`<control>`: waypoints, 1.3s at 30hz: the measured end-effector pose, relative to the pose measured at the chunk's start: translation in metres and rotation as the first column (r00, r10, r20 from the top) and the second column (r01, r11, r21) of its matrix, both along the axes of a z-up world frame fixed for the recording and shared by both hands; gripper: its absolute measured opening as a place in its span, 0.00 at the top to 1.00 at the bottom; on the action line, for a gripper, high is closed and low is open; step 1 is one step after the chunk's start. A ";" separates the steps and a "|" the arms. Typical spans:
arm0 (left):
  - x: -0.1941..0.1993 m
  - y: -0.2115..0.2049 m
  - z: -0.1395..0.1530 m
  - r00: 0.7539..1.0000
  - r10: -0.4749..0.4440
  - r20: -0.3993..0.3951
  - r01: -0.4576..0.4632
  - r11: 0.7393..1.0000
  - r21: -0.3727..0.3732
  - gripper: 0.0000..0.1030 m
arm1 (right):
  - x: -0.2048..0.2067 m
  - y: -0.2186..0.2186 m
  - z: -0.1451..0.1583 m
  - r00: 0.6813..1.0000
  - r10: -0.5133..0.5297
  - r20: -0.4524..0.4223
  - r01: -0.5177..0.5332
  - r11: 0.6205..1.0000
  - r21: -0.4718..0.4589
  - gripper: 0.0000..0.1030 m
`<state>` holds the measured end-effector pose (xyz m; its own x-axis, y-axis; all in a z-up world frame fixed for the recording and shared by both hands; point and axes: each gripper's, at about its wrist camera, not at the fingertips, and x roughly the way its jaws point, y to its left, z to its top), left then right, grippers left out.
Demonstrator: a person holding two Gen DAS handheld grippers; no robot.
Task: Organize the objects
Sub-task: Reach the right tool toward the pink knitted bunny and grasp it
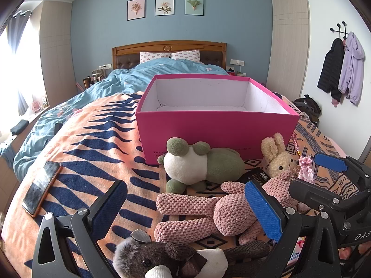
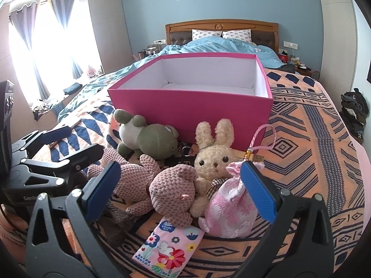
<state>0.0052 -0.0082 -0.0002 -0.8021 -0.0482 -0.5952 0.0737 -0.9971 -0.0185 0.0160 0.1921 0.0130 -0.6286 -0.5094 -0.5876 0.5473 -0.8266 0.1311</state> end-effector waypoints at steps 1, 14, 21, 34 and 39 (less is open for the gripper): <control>0.000 0.000 0.000 1.000 0.001 0.000 -0.001 1.000 0.000 0.00 | 0.000 -0.001 0.000 1.000 0.002 0.000 -0.002 1.000 0.001 0.00; 0.001 -0.007 -0.002 1.000 -0.004 0.002 0.004 1.000 0.011 0.00 | 0.000 -0.006 -0.002 0.999 0.031 0.010 -0.031 0.999 0.007 0.00; 0.005 -0.029 -0.011 1.000 -0.022 0.022 0.021 0.999 0.049 0.00 | 0.002 -0.010 -0.009 0.997 0.072 0.040 -0.072 0.997 0.020 0.02; 0.002 -0.024 -0.023 0.986 -0.156 0.060 0.152 0.986 0.072 0.00 | -0.005 -0.023 -0.024 0.988 0.101 0.118 -0.108 0.993 0.056 0.21; -0.004 -0.006 -0.027 0.969 -0.237 0.074 0.232 0.970 0.079 0.00 | -0.010 -0.025 -0.032 0.983 0.116 0.143 -0.126 0.990 0.066 0.29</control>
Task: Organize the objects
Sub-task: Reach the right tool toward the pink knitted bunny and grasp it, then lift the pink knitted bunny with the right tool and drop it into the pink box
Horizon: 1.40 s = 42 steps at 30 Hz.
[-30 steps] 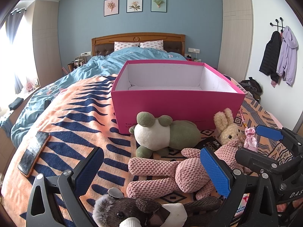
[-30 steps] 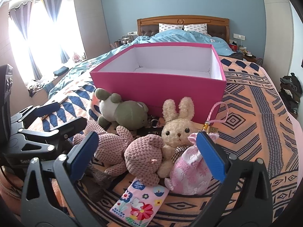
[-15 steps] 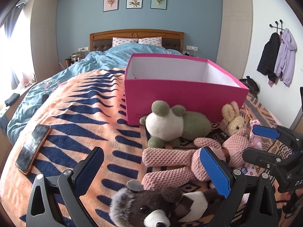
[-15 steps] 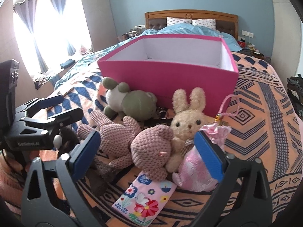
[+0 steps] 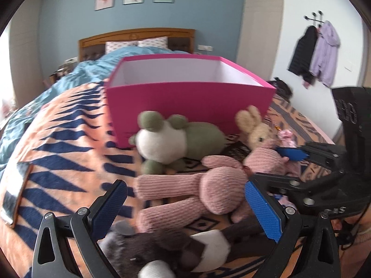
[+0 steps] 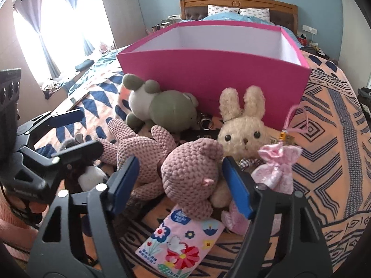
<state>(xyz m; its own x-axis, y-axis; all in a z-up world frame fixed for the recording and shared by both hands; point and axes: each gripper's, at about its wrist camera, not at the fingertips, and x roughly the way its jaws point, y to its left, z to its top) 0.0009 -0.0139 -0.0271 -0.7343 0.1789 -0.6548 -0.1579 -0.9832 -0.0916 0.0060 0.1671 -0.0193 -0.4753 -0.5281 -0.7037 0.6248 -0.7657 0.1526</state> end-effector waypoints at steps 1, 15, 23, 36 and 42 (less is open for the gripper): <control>-0.001 0.004 -0.001 1.000 -0.015 0.007 0.015 1.000 -0.007 0.01 | -0.001 0.000 -0.001 1.000 -0.002 0.002 0.002 1.000 0.003 0.35; -0.003 0.005 0.003 0.987 -0.138 0.076 0.125 0.980 0.152 0.33 | -0.008 0.023 0.016 0.999 0.015 0.048 -0.007 0.987 -0.163 0.52; -0.004 0.002 0.032 0.990 -0.135 0.029 0.129 0.977 0.168 0.42 | -0.007 0.016 0.045 0.999 0.051 -0.006 -0.051 0.978 -0.201 0.52; -0.052 -0.011 0.103 0.990 -0.093 -0.103 0.100 0.993 0.062 0.42 | -0.047 -0.002 0.108 0.989 0.083 -0.123 -0.113 0.959 -0.261 0.52; -0.098 -0.026 0.113 0.992 -0.082 -0.092 0.089 0.993 0.071 0.42 | -0.080 -0.017 0.125 0.984 0.072 -0.165 -0.112 0.962 -0.250 0.52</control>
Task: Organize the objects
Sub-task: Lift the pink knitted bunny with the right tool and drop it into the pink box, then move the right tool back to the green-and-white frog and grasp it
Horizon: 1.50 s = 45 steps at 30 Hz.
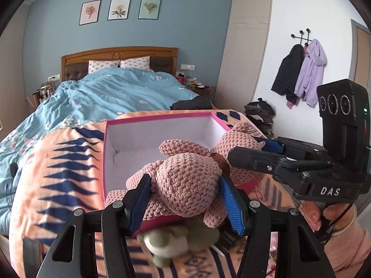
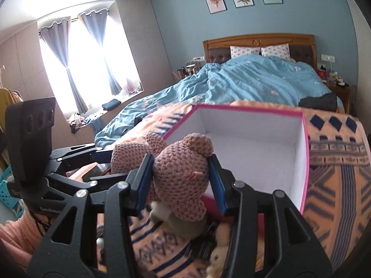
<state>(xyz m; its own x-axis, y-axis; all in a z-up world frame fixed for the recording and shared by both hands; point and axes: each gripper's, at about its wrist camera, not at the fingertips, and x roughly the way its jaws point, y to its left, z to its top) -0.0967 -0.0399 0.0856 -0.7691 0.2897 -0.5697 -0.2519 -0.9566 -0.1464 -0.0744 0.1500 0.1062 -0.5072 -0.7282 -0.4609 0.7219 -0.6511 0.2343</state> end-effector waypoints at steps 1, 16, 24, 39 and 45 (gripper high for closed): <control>-0.009 -0.001 -0.001 1.000 0.003 0.002 -0.003 1.000 -0.010 0.42 | -0.005 -0.002 0.001 1.000 -0.005 -0.001 0.005 1.000 0.003 0.52; -0.076 -0.004 -0.072 0.979 0.021 0.204 -0.003 0.996 -0.092 0.43 | -0.085 -0.028 -0.072 0.978 -0.043 0.203 0.024 0.995 0.096 0.52; -0.056 -0.009 -0.072 0.974 0.029 0.227 -0.013 0.997 -0.074 0.42 | -0.079 -0.035 -0.090 0.965 0.037 0.258 -0.074 0.988 0.137 0.52; -0.011 -0.018 -0.055 0.992 0.097 0.076 -0.092 0.993 -0.072 0.28 | -0.073 -0.024 -0.082 0.971 0.001 0.237 -0.039 0.987 0.155 0.34; 0.019 -0.019 -0.039 0.995 0.091 -0.031 -0.092 0.995 -0.036 0.14 | -0.051 -0.006 -0.055 0.987 -0.004 0.161 -0.013 0.995 0.104 0.34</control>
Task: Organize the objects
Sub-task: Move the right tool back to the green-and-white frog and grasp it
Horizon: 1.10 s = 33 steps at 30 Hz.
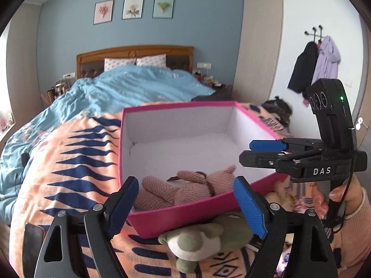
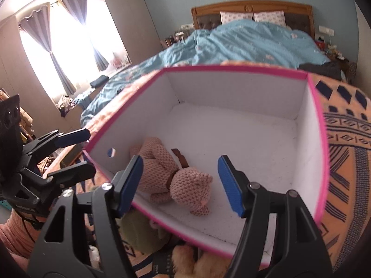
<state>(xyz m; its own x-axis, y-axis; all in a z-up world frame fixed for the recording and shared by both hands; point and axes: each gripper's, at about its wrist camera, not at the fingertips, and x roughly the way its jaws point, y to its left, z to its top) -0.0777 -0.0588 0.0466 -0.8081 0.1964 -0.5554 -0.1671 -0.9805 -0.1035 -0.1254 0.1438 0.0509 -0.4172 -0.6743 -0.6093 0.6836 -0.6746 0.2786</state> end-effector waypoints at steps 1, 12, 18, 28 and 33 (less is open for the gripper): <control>0.004 0.000 0.002 1.000 0.001 -0.015 -0.001 1.000 0.004 0.13 | 0.007 0.004 0.004 1.000 0.001 -0.013 -0.001 1.000 -0.010 0.33; 0.031 0.002 -0.017 0.999 0.034 -0.014 -0.034 0.999 0.004 0.12 | 0.084 0.029 0.004 0.996 0.054 -0.070 -0.058 0.997 -0.057 0.28; 0.028 0.002 -0.043 0.997 0.053 0.060 -0.052 0.998 -0.026 0.12 | 0.094 0.010 -0.031 0.996 0.086 0.012 -0.086 0.996 0.005 0.28; 0.021 -0.009 -0.073 0.986 0.039 0.165 -0.039 0.999 -0.006 0.12 | 0.086 -0.012 -0.064 0.995 0.073 0.068 -0.079 0.994 0.079 0.28; 0.014 -0.001 -0.081 0.976 0.022 0.217 -0.010 0.999 -0.052 0.22 | 0.084 -0.020 -0.071 0.998 0.046 0.051 -0.052 0.992 0.115 0.28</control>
<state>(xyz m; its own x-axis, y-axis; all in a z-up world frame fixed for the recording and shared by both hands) -0.0638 -0.0600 -0.0348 -0.6698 0.1516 -0.7269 -0.1303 -0.9877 -0.0859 -0.0413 0.1240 -0.0200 -0.3534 -0.6169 -0.7032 0.7041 -0.6704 0.2343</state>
